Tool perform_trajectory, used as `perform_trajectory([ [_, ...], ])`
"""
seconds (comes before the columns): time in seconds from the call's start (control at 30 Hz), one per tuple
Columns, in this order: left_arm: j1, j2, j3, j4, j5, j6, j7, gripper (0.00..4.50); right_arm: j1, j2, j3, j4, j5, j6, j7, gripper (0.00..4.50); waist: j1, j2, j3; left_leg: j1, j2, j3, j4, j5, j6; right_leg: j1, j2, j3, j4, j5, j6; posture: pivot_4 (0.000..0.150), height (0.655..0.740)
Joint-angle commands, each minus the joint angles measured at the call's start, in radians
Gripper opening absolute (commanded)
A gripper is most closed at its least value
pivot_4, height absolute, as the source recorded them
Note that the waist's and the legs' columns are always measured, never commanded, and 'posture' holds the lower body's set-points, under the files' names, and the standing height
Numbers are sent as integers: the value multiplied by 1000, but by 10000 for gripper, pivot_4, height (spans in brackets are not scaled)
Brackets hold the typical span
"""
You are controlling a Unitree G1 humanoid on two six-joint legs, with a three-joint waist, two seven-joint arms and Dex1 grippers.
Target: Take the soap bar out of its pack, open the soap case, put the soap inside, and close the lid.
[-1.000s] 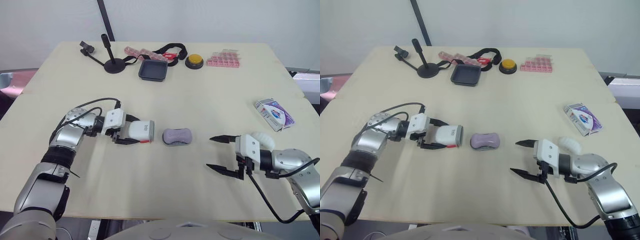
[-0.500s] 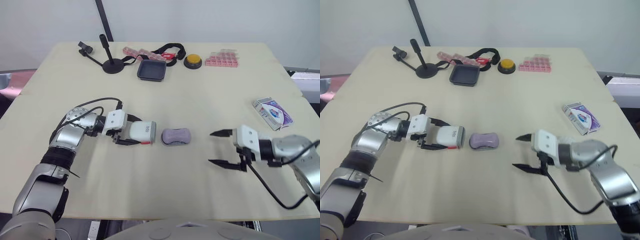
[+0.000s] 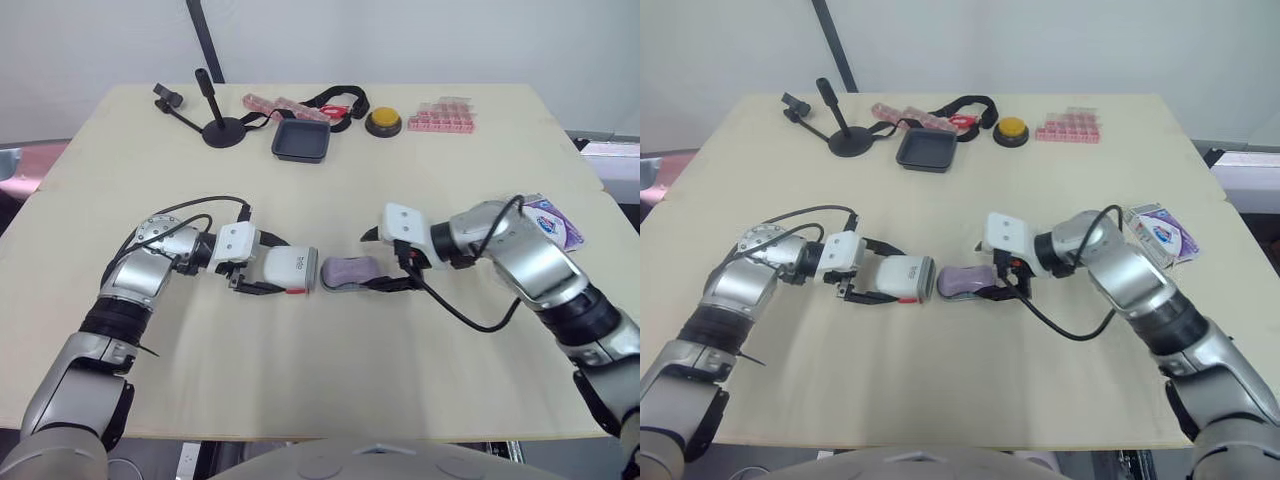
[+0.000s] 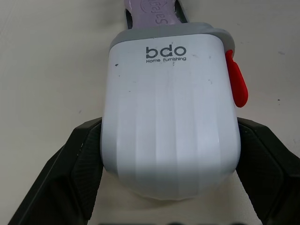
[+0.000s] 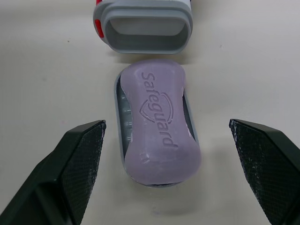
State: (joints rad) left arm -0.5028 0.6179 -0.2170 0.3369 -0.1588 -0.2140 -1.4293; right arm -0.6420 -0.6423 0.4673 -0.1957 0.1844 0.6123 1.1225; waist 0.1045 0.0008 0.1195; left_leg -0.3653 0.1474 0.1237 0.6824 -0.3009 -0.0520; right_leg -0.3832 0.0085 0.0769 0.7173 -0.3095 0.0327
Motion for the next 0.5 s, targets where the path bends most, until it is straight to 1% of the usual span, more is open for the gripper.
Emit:
perform_trajectory([
  [0.03,4,15,10,-29,-6,4,5,34668,-37,15,20,10,-21,1,16,45000,1,0,0,-1,0,0,0,0,0,0,0,1,-1,0,0,1500,7400],
  [0.17,7,14,9,-37,-5,9,10,34668,-56,40,55,34,-39,12,28,45000,3,0,0,-1,0,0,1,0,0,0,1,2,-1,0,0,1500,7400],
  [0.3,11,16,9,-38,-2,7,14,34668,-63,51,84,43,-58,23,36,45000,1,0,0,0,0,0,1,0,0,-3,0,-1,3,0,0,1500,7400],
  [0.5,17,16,13,-47,-7,14,22,34668,-76,98,104,89,-95,18,4,45000,-1,0,0,-2,0,3,2,0,0,-3,2,4,1,0,0,1500,7400],
])
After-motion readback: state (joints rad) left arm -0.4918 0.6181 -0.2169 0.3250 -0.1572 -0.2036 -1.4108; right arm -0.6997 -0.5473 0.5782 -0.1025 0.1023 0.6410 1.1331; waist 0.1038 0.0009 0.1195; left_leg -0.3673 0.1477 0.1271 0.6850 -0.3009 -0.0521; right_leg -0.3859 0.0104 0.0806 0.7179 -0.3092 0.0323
